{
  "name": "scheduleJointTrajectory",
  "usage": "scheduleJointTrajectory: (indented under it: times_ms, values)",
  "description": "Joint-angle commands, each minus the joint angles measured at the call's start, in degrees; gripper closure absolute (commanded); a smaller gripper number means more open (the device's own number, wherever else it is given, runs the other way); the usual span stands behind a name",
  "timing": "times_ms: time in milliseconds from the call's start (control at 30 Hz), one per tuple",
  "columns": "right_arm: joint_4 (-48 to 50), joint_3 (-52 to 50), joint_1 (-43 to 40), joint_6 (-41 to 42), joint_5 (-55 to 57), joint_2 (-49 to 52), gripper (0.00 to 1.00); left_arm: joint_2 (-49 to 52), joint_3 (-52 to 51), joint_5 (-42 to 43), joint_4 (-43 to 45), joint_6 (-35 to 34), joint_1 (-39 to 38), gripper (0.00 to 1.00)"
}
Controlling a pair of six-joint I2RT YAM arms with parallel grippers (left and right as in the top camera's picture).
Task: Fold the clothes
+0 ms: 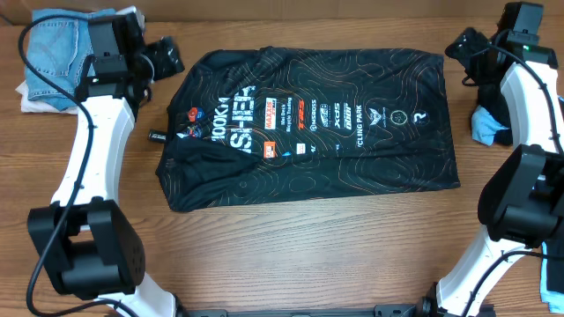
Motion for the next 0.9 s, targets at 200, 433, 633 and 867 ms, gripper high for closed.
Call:
scheduleJointTrajectory:
  times_ms: [200,433,633,867]
  values:
    - [1.4,1.0,1.4,-4.3,-3.3,-1.0,0.11,15.3,0.4,7.9,23.4,6.1,-3.6,0.16]
    - [-0.3,0.2,2.9,-6.6,-3.3,-1.0,0.11,25.1,0.4,6.2,37.7,7.0,-5.4,0.06]
    - [-1.4,-0.8,3.0,-6.9,-3.3,-1.0,0.11,27.6,0.5,2.7,38.3,13.0,-5.4,0.11]
    - [-2.2,-2.1,3.0,-7.0,-3.3,-0.9,0.11,28.9,0.9,1.4,38.4,22.9,-5.4,0.10]
